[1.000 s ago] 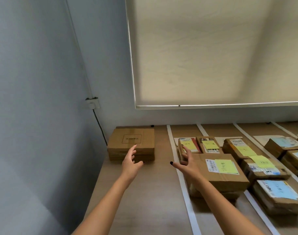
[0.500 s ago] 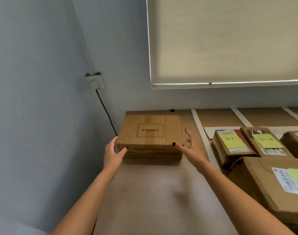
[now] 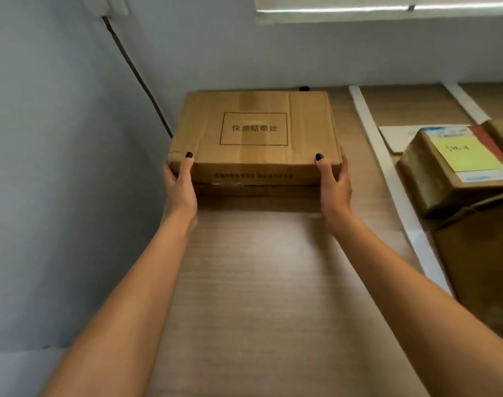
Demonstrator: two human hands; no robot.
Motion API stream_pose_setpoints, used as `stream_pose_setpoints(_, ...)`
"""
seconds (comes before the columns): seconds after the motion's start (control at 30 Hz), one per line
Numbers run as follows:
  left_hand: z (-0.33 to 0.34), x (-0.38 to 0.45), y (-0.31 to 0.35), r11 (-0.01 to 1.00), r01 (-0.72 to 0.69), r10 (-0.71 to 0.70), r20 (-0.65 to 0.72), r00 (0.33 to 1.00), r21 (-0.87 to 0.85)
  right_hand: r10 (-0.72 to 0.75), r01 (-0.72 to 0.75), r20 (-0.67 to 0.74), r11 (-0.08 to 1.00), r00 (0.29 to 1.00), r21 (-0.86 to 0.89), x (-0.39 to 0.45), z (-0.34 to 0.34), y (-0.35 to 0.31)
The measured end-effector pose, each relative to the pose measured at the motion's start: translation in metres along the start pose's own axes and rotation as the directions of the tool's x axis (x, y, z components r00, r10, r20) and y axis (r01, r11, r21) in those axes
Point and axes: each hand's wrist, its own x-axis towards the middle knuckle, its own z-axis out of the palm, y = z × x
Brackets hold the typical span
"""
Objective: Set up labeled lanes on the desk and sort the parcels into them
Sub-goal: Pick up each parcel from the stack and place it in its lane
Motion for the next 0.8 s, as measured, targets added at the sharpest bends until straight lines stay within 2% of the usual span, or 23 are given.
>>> stream_pose_setpoints(0.1, -0.002, 0.001, 0.005, 1.000, 0.019, -0.019, -0.007, 1.000, 0.000, 0.018, -0.018, 0.008, 1.000, 1.000, 0.008, 0.000, -0.003, -0.004)
stream_pose_setpoints(0.27, -0.017, -0.002, 0.015, 0.996, 0.080, -0.083, 0.060, 0.995, 0.046, 0.109, -0.108, 0.060, 0.994, 0.992, -0.012, -0.017, -0.009, -0.018)
stream_pose_setpoints(0.43, -0.035, -0.033, 0.052, 0.990, 0.025, -0.043, 0.131, 0.990, 0.136, 0.159, -0.159, 0.072, 0.987, 0.985, 0.002, -0.058, -0.036, -0.044)
stream_pose_setpoints(0.53, -0.051, -0.067, 0.084, 0.993, -0.004, -0.020, 0.200, 0.979, 0.120, 0.127, -0.128, 0.091, 0.992, 0.988, 0.003, -0.083, -0.064, -0.078)
stream_pose_setpoints(0.8, -0.077, -0.180, 0.191, 0.992, -0.119, 0.103, 0.260, 0.960, 0.046, 0.021, -0.021, 0.074, 1.000, 0.997, -0.004, -0.165, -0.136, -0.201)
